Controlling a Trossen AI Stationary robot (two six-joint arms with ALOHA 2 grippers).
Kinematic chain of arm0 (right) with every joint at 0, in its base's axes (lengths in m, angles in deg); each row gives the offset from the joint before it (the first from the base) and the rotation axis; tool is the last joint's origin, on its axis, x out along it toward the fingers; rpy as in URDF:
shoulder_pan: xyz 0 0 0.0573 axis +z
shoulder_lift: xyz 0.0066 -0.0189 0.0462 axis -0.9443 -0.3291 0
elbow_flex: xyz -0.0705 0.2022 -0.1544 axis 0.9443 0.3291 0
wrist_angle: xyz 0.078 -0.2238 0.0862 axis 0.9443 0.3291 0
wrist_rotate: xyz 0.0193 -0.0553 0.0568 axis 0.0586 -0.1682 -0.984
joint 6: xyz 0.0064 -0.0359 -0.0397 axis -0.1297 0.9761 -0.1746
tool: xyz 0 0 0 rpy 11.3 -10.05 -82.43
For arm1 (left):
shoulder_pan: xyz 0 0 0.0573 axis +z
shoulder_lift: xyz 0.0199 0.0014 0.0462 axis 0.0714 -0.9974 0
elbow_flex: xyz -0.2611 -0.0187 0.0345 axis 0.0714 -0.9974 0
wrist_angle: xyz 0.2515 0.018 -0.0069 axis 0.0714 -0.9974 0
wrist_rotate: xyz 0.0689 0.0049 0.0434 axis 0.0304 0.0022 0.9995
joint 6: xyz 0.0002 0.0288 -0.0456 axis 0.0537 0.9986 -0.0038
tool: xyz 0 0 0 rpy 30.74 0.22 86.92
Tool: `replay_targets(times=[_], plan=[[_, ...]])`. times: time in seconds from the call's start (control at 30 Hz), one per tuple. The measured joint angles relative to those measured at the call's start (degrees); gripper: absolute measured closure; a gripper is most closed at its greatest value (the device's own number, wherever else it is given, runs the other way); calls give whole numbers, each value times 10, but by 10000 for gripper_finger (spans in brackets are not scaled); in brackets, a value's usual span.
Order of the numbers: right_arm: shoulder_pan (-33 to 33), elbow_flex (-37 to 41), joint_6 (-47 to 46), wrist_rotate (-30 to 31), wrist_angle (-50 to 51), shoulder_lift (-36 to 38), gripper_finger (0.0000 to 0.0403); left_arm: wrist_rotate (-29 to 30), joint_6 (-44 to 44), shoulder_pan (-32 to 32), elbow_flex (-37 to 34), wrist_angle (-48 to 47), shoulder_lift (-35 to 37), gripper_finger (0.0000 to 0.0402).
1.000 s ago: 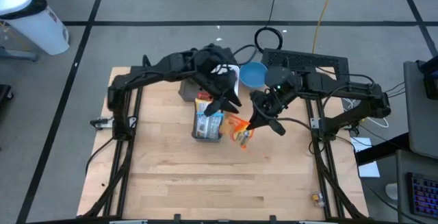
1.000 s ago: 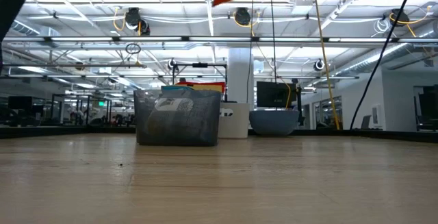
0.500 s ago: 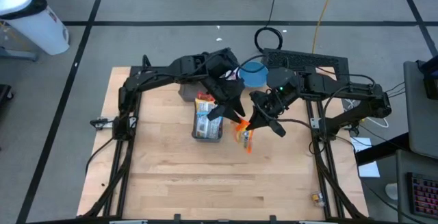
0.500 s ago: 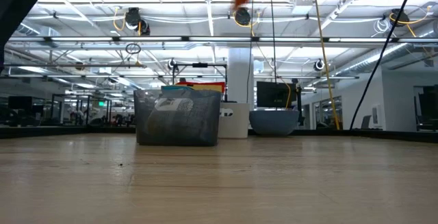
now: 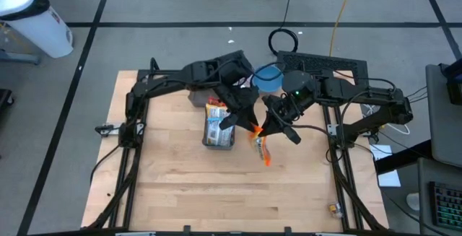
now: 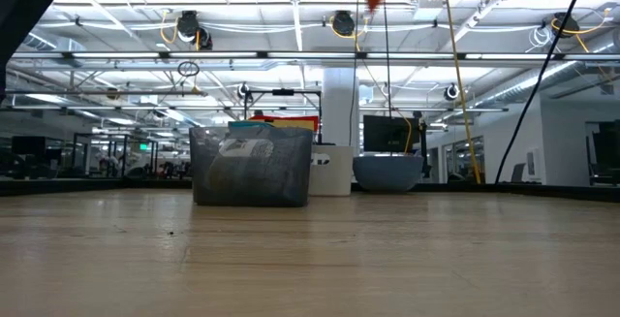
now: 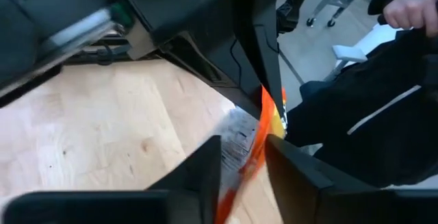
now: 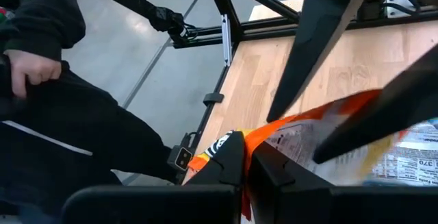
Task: Pick & Place Food Item
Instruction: Put the orange noodle pack into the bottom black bin
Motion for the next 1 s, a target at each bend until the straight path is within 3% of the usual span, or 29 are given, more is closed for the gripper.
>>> replay_targets(times=[0.23, 0.67, 0.87, 1.0], plan=[[0, 0, -2, 1, -5, 0, 403, -2, 3, -3, 0, -3, 0, 391], [0, 0, -16, 1, -5, 0, 396, 19, 34, -1, 0, -4, 2, 398], [-9, 1, -37, 18, 0, 0, 339, 35, 37, 6, 0, -39, 5, 399], [-29, 1, -41, 46, 7, 0, 280, 99, 57, 13, -1, -95, 23, 400]])
